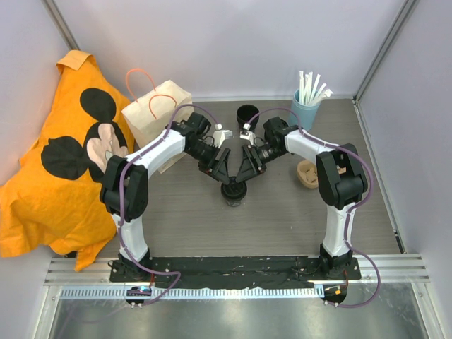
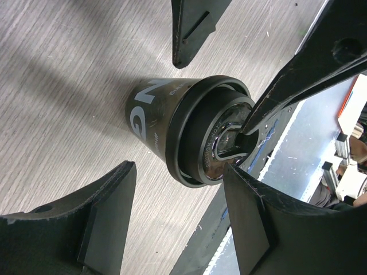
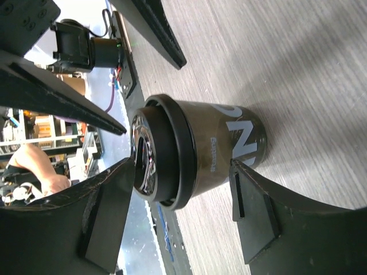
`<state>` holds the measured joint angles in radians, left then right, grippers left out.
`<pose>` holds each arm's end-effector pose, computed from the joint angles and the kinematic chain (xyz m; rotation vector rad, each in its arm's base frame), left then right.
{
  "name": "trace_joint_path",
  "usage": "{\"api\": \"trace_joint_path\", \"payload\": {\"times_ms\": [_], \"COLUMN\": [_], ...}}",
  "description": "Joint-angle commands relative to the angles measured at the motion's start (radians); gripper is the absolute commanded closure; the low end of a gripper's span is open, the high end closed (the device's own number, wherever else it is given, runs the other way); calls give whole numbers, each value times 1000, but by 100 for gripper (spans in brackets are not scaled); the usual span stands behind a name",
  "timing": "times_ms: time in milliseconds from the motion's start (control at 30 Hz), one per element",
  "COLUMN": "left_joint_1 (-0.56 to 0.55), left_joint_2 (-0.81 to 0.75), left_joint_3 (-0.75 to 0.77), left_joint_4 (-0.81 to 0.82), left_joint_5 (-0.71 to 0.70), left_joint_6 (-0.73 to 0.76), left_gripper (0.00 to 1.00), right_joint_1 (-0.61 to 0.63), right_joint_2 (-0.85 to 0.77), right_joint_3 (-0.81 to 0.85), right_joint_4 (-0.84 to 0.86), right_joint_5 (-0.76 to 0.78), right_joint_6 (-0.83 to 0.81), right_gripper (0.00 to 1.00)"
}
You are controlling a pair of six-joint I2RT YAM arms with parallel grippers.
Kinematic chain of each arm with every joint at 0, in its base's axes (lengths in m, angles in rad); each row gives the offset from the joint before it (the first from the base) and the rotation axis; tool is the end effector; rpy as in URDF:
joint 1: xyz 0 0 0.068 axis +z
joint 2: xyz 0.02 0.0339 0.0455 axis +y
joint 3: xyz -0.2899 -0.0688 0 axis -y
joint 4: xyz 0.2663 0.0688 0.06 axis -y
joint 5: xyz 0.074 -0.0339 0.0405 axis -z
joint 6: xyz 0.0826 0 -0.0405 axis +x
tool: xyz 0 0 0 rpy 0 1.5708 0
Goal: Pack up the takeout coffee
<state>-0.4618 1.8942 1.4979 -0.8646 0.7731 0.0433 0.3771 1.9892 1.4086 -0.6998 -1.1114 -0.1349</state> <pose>0.3517 -0.2395 0.2141 0.8614 2.6343 -1.1910 0.3679 0.2253 0.1765 -0.8684 2.4045 1.6144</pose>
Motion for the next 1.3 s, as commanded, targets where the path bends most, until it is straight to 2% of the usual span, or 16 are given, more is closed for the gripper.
{"api": "trace_joint_path", "payload": {"times_ms": [0, 433, 1067, 1267], "left_joint_1": [2, 0, -11, -15], "left_joint_2": [-32, -9, 48, 68], "left_joint_3": [1, -4, -27, -31], "left_joint_4": [18, 27, 32, 29], "left_joint_5": [35, 32, -74, -107], "left_joint_6": [20, 10, 17, 17], "left_gripper": [34, 34, 35, 35], "right_joint_1": [-10, -10, -10, -10], "right_joint_2": [-32, 3, 77, 92], "right_joint_3": [-3, -37, -34, -57], "right_joint_4": [-67, -84, -81, -46], "right_joint_5": [-50, -74, -80, -41], "right_joint_6": [-80, -112, -120, -108], "right_gripper": [27, 28, 42, 43]}}
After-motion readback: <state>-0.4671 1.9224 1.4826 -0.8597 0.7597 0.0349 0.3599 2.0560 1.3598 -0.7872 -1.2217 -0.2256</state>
